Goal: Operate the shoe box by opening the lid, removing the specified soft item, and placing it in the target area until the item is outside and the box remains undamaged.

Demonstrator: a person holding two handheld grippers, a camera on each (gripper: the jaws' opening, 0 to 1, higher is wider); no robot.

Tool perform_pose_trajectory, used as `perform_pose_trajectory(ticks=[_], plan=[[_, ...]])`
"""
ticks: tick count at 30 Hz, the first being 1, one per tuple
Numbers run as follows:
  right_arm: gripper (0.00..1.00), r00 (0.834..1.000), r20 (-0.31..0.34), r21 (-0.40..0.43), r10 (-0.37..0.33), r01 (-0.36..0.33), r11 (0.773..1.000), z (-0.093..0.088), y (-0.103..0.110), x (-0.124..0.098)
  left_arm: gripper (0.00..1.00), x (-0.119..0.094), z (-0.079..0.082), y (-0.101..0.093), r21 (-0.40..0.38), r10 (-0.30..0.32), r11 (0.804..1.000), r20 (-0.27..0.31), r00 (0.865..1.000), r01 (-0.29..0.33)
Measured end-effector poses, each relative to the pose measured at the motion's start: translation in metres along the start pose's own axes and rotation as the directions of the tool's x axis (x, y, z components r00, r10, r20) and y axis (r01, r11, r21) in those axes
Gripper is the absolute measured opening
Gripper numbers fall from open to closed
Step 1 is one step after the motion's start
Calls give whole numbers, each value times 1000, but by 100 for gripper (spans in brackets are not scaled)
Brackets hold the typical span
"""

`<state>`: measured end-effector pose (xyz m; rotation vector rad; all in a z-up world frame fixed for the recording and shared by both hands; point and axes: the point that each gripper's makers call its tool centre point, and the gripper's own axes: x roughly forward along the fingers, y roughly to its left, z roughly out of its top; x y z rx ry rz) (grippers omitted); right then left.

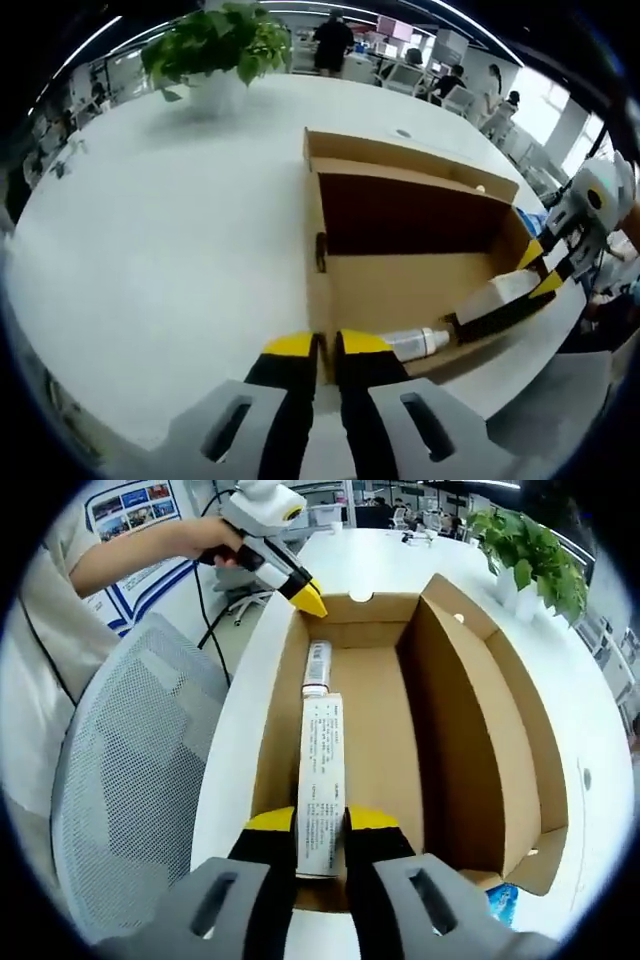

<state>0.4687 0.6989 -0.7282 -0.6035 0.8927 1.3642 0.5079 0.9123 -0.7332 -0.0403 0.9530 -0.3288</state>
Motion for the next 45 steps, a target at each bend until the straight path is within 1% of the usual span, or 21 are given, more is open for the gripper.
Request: perform_pose_trajectory(ticks=[5, 9, 12, 18, 23, 27, 32, 45], plan=[[14, 999, 32, -8, -24, 24, 1000, 6, -4, -12, 4, 0, 0, 0, -23, 6, 1000, 4, 1000, -6], [14, 997, 60, -17, -43, 44, 999, 11, -7, -25, 4, 1, -1, 0, -27, 14, 1000, 5, 1000, -14], [14, 995, 89, -24, -51, 53, 998, 17, -6, -38, 4, 0, -1, -1, -29, 24, 999, 3, 1000, -24], [14, 989, 122, -33, -79, 83, 996, 26, -7, -61, 3, 0, -2, -2, -18, 40, 999, -1, 999, -40], [14, 984, 135, -50, -114, 122, 991, 27, -13, -83, 3, -1, -1, -2, -20, 41, 999, 1, 999, -41], [14, 981, 141, -58, -134, 143, 988, 25, -16, -97, 3, -1, -1, -2, -15, 44, 999, -2, 999, -44], [14, 977, 147, -62, -155, 166, 984, 18, -21, -115, 3, -1, -1, -1, -12, 48, 999, -10, 999, -48], [14, 966, 134, -64, -221, 231, 971, -12, -42, -162, 3, 0, -1, -1, -2, 51, 999, -19, 999, -51]])
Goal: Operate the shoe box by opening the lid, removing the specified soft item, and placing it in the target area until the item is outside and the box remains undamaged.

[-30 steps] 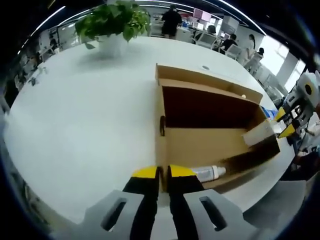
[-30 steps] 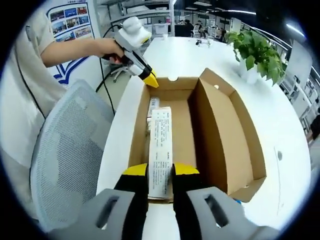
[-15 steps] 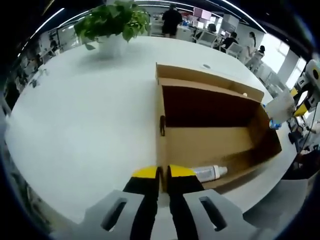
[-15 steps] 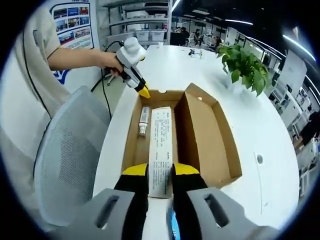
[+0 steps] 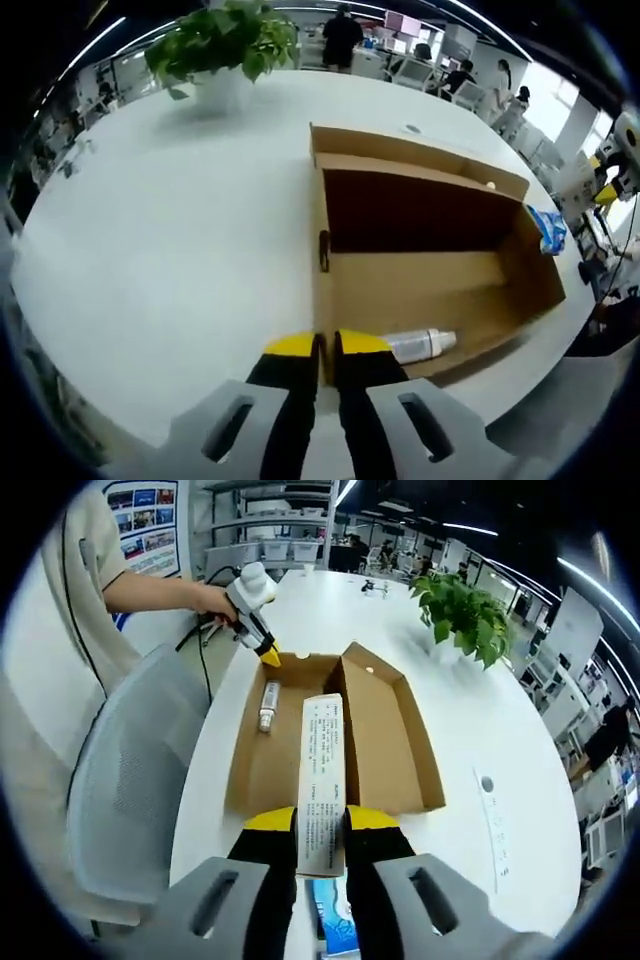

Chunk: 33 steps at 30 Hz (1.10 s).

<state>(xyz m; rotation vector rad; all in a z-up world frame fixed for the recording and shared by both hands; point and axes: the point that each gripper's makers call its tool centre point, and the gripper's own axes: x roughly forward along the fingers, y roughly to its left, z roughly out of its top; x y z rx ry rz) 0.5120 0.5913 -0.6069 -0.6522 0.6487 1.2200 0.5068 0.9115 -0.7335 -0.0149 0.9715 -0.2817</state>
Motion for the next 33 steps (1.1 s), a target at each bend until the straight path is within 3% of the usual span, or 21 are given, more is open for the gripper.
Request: perform_pose_trajectory(ticks=[14, 33], plan=[[14, 997, -42, 13, -70, 71, 997, -38, -29, -41, 3, 0, 0, -1, 13, 7, 1000, -14, 1000, -7], [14, 987, -114, 9, -115, 117, 993, -88, -54, -70, 3, 1, 0, 0, -2, -1, 1000, -23, 1000, 1]])
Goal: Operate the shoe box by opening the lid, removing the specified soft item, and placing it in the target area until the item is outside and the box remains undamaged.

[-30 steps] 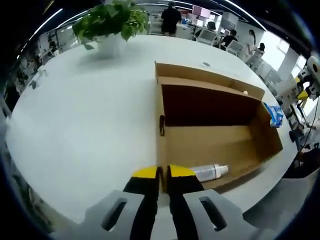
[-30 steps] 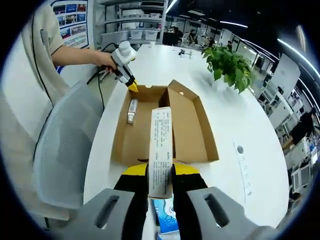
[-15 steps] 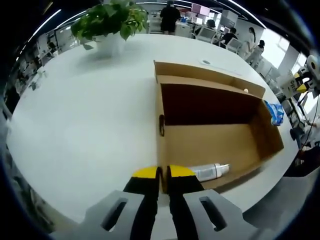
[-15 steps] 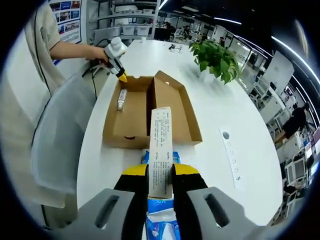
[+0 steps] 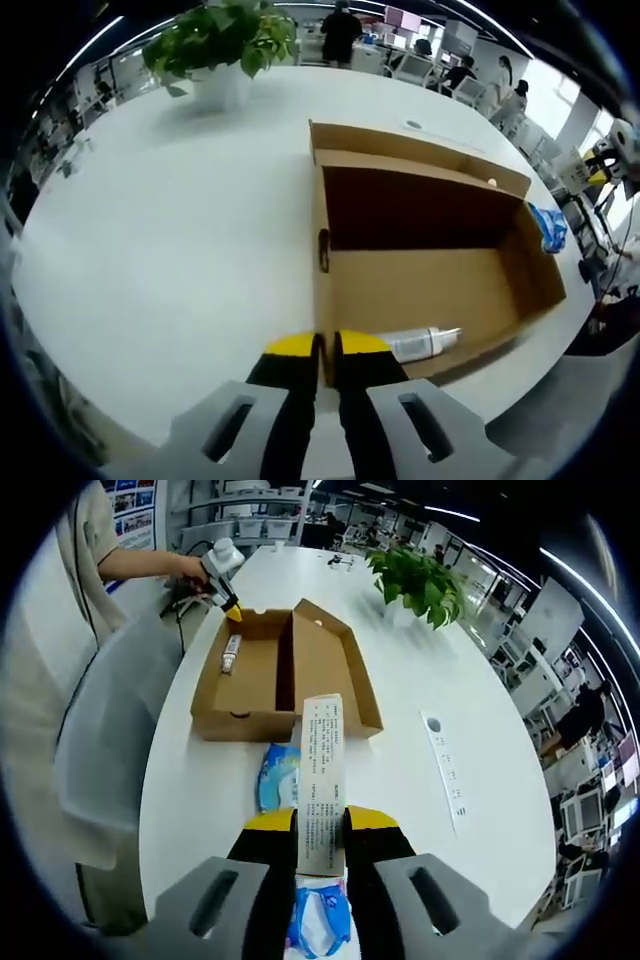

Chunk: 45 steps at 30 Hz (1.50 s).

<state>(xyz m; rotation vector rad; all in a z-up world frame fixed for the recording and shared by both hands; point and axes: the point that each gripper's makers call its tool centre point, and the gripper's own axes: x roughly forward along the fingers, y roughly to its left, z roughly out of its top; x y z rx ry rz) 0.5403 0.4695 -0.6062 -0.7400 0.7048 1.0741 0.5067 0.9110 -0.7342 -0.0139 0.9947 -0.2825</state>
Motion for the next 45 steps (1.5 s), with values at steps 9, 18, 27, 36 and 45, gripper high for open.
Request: perform_pose_trajectory(ticks=[9, 18, 27, 36, 45], plan=[[14, 999, -33, 10, -15, 15, 1000, -25, -13, -3, 3, 1, 0, 0, 4, 2, 1000, -9, 1000, -2], [14, 998, -55, 19, -24, 25, 1000, -49, -26, -2, 4, 2, 0, 0, 16, 4, 1000, -24, 1000, -4], [15, 995, -92, 23, -28, 31, 999, -82, -39, 2, 4, 3, -1, 0, 30, 5, 1000, -45, 999, -4], [15, 991, -132, 15, -15, 17, 1000, -114, -49, 11, 4, 4, -1, 1, 29, 9, 1000, -56, 998, -7], [15, 986, -167, 7, 17, -16, 1000, -139, -55, 25, 4, 4, -2, 0, 32, 13, 999, -66, 998, -11]])
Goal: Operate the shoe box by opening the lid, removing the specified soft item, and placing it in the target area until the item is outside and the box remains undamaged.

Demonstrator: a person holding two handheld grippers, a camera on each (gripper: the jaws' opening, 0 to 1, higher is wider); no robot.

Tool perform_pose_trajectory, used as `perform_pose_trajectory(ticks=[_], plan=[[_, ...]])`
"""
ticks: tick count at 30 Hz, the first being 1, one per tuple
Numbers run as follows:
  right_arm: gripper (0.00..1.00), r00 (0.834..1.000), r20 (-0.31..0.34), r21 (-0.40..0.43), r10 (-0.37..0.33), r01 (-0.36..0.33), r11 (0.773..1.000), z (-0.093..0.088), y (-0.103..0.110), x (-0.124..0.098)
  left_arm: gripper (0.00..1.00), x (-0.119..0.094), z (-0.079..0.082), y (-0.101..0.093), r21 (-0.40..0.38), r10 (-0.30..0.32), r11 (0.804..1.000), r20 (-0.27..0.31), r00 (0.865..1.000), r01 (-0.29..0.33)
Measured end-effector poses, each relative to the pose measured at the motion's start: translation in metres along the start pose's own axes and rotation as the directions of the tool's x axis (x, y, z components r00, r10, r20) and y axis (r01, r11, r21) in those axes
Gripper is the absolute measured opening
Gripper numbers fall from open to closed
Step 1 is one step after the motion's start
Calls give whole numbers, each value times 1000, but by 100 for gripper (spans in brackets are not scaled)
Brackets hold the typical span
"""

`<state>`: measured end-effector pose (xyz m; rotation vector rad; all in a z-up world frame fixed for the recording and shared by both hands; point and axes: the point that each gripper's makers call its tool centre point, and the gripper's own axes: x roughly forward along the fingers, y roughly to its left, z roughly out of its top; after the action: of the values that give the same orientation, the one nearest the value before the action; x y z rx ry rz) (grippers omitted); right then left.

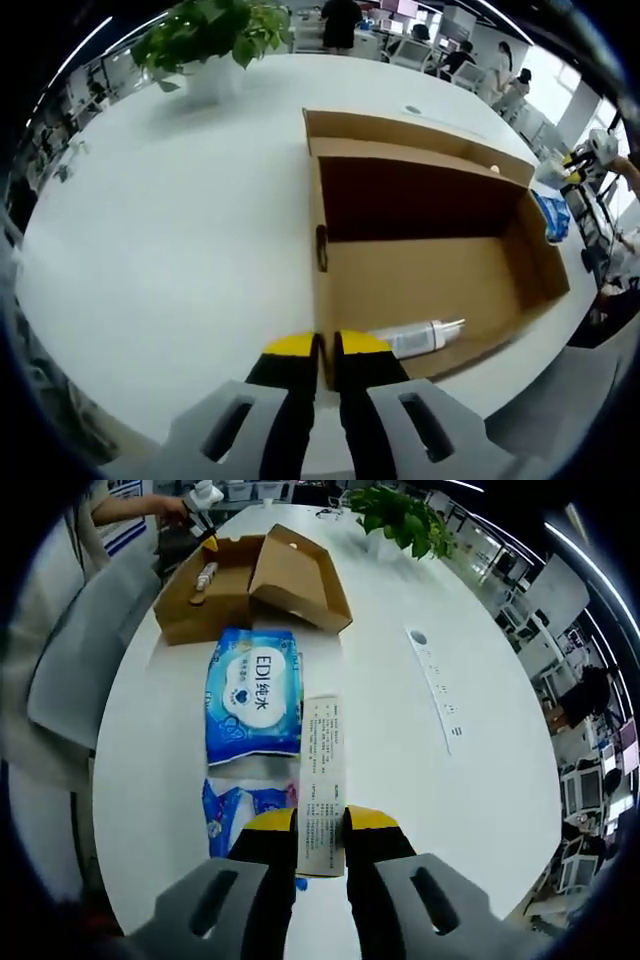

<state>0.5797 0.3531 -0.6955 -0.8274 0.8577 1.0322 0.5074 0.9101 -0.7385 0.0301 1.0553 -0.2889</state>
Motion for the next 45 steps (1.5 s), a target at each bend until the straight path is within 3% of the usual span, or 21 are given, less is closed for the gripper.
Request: perform_pose_trajectory(ticks=[10, 19, 22, 45], plan=[[15, 999, -21, 5, 47, -47, 999, -27, 2, 20, 4, 1, 0, 0, 16, -6, 1000, -13, 1000, 6], [15, 996, -33, -24, 83, -84, 996, -39, 2, 37, 4, 2, -1, -1, 11, -3, 1000, -16, 1000, 3], [15, 995, -67, -52, 80, -83, 995, -48, -1, 40, 4, 2, -1, -1, 14, -1, 1000, -18, 1000, 1], [16, 991, -123, -72, 45, -54, 996, -58, -17, 43, 5, 5, -1, 0, 29, -2, 1000, -16, 1000, 3]])
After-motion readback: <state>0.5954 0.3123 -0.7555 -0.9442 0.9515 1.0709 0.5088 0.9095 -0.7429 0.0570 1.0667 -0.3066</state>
